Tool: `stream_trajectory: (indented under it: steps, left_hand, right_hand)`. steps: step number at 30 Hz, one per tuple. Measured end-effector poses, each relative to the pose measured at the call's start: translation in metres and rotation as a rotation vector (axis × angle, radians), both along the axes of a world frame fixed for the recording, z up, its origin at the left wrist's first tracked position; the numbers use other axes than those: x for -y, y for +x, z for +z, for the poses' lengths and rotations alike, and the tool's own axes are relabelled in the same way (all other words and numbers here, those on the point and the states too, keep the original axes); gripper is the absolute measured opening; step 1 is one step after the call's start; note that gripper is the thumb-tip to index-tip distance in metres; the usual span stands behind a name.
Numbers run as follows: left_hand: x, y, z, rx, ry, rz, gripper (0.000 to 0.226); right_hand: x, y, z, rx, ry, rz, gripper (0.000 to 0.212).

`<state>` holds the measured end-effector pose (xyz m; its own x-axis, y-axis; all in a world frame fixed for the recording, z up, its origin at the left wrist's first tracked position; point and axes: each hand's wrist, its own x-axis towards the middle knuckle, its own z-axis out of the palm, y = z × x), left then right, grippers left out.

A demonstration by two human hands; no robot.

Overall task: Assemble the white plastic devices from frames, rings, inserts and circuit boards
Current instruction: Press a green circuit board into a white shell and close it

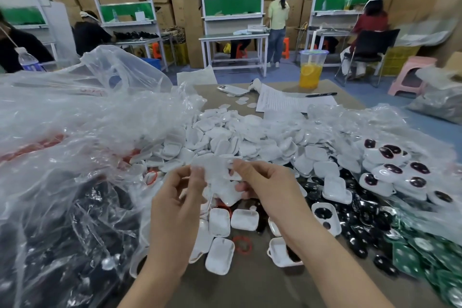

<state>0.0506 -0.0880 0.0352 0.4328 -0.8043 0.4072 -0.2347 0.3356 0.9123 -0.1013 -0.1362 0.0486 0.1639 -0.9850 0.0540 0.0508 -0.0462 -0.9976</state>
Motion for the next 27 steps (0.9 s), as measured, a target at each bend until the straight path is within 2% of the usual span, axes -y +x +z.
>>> stream_trajectory:
  steps: [3,7,13,15,18,20,22,27]
  left_hand:
    - [0.002,0.007,0.001,-0.137,0.04,-0.034,0.022]
    - [0.001,0.008,0.003,-0.179,0.014,-0.055,0.02]
    - [-0.002,0.003,0.005,-0.21,-0.006,-0.101,0.013]
    - [-0.004,0.001,0.006,-0.188,0.002,-0.105,0.019]
    - [-0.008,-0.004,0.007,-0.198,0.01,-0.162,0.016]
    - [-0.011,-0.009,0.009,-0.194,0.029,-0.213,0.014]
    - [-0.015,-0.018,0.01,-0.166,0.067,-0.264,0.012]
    - [-0.023,-0.039,0.006,-0.06,0.164,-0.393,0.011]
  right_hand:
    - [0.003,-0.006,-0.001,-0.03,-0.035,-0.1,0.021]
    - [0.005,-0.011,-0.001,-0.251,-0.17,-0.182,0.012]
    - [0.007,-0.019,0.009,-0.616,-0.333,-0.225,0.027]
    - [0.001,-0.023,0.016,-0.539,-0.384,-0.203,0.026]
    - [-0.013,-0.029,0.027,-0.262,-0.264,0.091,0.029]
    - [-0.018,-0.033,0.027,-0.283,-0.264,0.216,0.024]
    - [-0.022,-0.04,0.027,-0.314,-0.304,0.22,0.015]
    - [-0.026,-0.066,0.024,-0.378,-0.3,0.21,0.029]
